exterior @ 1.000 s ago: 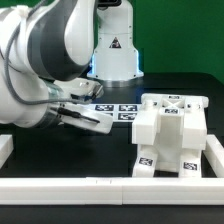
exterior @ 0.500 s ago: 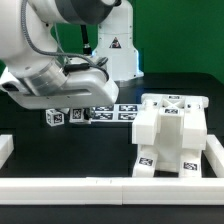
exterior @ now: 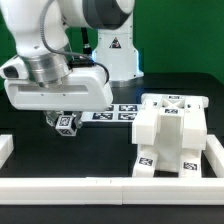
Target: Assemble chair
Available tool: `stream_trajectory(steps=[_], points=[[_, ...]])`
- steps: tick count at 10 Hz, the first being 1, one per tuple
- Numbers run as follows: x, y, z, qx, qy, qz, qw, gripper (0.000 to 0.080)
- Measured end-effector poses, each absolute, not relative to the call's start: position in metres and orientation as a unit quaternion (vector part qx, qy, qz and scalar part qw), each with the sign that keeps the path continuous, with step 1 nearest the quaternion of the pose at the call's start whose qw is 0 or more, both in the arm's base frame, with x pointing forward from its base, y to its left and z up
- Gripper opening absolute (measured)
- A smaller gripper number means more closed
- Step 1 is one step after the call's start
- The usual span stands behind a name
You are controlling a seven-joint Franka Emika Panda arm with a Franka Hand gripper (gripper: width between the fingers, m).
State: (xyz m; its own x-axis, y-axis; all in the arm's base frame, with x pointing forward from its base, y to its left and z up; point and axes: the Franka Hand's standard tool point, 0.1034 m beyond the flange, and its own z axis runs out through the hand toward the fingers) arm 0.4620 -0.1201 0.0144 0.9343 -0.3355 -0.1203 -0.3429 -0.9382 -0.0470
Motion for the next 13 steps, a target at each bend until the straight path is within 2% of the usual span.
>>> stream_trajectory(steps=[1,2,3,4,5,6,7,8,9,10,12,13], points=[[0.461,-0.118,0.011,-0.986,0.167,0.022,0.013,0.0278],[0.456,-0.12,0.01,-0.983,0.175,-0.042,-0.02,0.0278],[0.448,-0.125,0.009,-0.981,0.174,-0.072,-0.038,0.0278],[0.447,-0.128,0.009,-0.98,0.175,-0.087,-0.046,0.0278],[0.447,-0.127,0.008,-0.98,0.175,-0.086,-0.045,0.0278],[0.447,-0.128,0.009,-0.98,0.175,-0.086,-0.045,0.0467],[0.447,-0.127,0.011,-0.98,0.179,-0.075,-0.035,0.0586],[0.45,-0.124,0.013,-0.981,0.183,-0.063,-0.022,0.0586],[0.455,-0.118,0.015,-0.981,0.187,-0.043,-0.004,0.0629],[0.467,-0.125,0.022,-0.981,0.191,-0.045,0.001,0.0645],[0.477,-0.133,0.03,-0.982,0.181,0.033,0.043,0.0649],[0.485,-0.14,0.034,-0.981,0.176,0.064,0.055,0.0649]])
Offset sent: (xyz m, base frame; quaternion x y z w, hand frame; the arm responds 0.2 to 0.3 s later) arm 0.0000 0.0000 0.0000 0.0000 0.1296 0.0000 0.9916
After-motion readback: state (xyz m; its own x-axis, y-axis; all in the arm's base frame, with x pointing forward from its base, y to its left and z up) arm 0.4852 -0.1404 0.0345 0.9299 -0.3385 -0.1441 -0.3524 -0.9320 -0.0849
